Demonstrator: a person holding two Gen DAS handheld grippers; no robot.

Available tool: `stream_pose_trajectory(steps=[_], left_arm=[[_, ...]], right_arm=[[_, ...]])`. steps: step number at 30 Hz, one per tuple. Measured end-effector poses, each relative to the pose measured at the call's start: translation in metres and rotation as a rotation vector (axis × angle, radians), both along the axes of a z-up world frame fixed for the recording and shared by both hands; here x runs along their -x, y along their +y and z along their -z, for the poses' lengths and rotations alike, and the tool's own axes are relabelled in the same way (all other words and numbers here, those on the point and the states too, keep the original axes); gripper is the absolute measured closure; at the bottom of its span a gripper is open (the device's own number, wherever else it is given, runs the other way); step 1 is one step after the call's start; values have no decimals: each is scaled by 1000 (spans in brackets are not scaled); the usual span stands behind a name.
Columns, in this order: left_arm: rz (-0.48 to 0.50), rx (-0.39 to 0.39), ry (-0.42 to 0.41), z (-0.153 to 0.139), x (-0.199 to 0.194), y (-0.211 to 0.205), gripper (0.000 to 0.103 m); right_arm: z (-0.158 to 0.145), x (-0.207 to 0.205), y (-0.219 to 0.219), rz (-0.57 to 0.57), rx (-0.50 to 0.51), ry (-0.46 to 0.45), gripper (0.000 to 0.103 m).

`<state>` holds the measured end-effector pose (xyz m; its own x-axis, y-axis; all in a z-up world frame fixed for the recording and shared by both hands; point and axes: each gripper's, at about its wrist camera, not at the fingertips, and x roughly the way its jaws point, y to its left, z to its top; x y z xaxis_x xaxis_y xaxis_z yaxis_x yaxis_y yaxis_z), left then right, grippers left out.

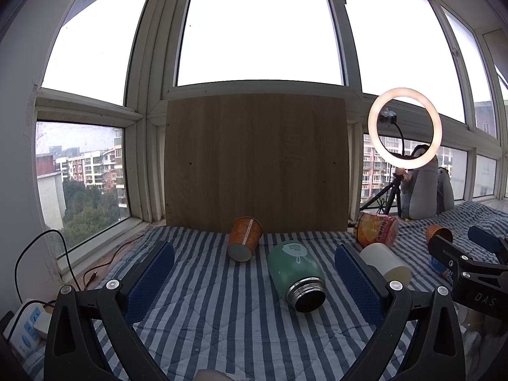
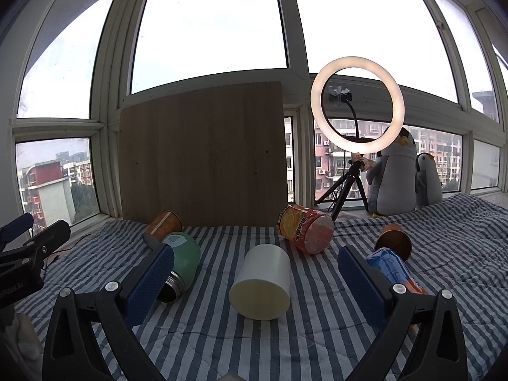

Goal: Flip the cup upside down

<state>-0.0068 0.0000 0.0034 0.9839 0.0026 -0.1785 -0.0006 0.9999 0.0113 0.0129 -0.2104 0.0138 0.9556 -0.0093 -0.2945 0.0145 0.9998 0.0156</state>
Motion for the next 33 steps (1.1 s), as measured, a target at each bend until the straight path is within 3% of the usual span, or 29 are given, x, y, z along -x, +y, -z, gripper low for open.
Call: stream_pose_trajectory(steps=[7, 15, 22, 26, 33], left_arm=[[15, -6, 3, -2, -2, -1, 1], [82, -1, 109, -17, -36, -14, 1], [253, -5, 325, -33, -101, -72, 1], [367, 4, 539, -26, -151, -123, 1], [370, 65, 858, 18, -230, -175, 1]], right_arm=[[-3, -4, -15, 23, -50, 26, 1], [-18, 9, -44, 98, -71, 24, 1], [-22, 25, -73, 144, -84, 43, 1], [-25, 35, -84, 159, -83, 45, 1], [-31, 56, -94, 187, -43, 8, 1]])
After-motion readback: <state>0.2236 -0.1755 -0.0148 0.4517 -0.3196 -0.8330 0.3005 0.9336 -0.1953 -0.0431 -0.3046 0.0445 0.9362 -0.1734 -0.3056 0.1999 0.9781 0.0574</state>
